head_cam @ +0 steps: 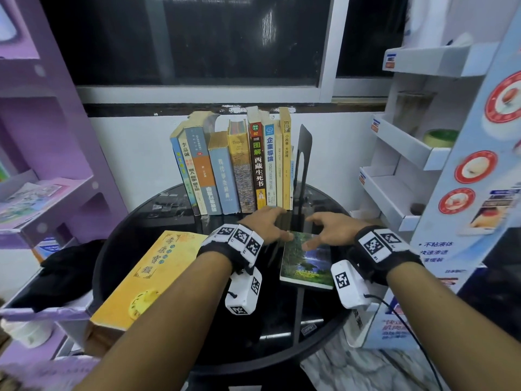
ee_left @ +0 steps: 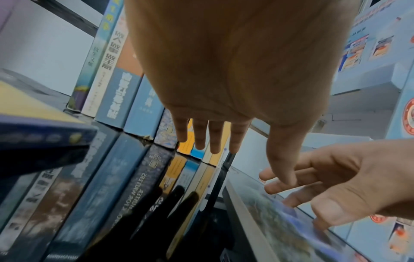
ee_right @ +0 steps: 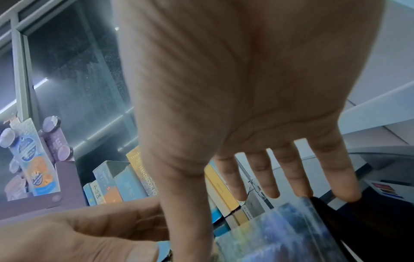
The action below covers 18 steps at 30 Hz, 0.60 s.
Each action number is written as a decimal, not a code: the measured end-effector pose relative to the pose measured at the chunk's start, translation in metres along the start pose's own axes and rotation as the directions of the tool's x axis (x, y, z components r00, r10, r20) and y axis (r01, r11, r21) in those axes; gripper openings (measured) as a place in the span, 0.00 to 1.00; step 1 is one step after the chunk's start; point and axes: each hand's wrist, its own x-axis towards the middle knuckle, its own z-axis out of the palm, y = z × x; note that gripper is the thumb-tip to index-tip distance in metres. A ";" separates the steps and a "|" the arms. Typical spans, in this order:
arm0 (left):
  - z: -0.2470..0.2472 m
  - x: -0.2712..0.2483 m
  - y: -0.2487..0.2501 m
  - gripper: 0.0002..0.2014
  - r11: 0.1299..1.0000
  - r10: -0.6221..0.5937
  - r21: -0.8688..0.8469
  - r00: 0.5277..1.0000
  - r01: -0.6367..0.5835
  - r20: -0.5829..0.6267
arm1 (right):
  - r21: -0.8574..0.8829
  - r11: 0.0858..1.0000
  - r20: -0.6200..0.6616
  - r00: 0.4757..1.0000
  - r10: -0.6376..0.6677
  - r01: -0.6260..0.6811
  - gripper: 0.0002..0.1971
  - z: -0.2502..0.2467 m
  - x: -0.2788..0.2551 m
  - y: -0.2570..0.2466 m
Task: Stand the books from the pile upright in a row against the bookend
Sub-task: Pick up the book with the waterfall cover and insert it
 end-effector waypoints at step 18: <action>0.028 -0.004 -0.003 0.49 1.000 -0.018 -0.002 0.992 0.018 0.125 | -0.064 0.998 -0.100 0.995 -0.020 0.014 0.50 0.022 0.000 -0.004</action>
